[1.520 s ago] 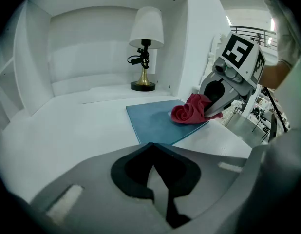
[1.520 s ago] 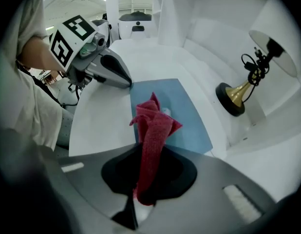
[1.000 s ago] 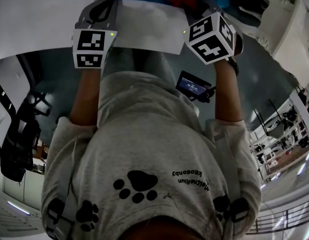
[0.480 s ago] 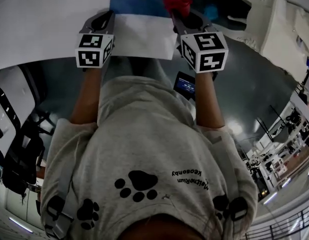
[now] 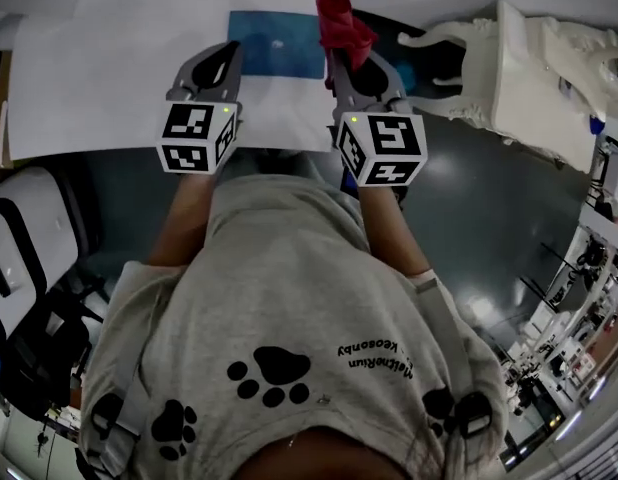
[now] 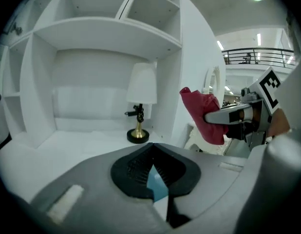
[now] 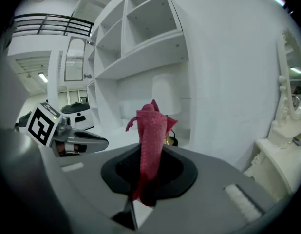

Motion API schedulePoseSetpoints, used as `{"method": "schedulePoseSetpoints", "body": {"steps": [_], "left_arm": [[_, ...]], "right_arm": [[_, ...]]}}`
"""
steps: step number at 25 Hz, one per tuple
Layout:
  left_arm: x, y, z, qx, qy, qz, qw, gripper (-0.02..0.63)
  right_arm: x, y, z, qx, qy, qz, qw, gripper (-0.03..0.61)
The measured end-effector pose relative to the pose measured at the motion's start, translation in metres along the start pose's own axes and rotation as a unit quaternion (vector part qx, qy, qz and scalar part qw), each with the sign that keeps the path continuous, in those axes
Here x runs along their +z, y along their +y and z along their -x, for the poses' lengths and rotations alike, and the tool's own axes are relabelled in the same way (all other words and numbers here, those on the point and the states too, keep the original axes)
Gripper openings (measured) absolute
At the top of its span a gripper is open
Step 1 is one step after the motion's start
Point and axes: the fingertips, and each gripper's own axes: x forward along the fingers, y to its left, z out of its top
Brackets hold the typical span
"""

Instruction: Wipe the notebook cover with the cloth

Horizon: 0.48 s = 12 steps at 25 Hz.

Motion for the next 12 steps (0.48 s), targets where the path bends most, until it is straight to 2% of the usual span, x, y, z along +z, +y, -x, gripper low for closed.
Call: {"method": "schedulePoseSetpoints", "body": {"steps": [6,12], "left_arm": [[0.079,-0.020,0.033,0.008,-0.109,-0.036,0.9933,-0.002],[0.132,-0.042,0.072,0.018,-0.204,-0.073,0.9760,-0.002]], "right_arm": [[0.055,0.010,0.028,-0.016,-0.096,0.023,0.995,0.049],[0.098,0.023,0.061,-0.025,-0.178,0.054,0.982,0.049]]}}
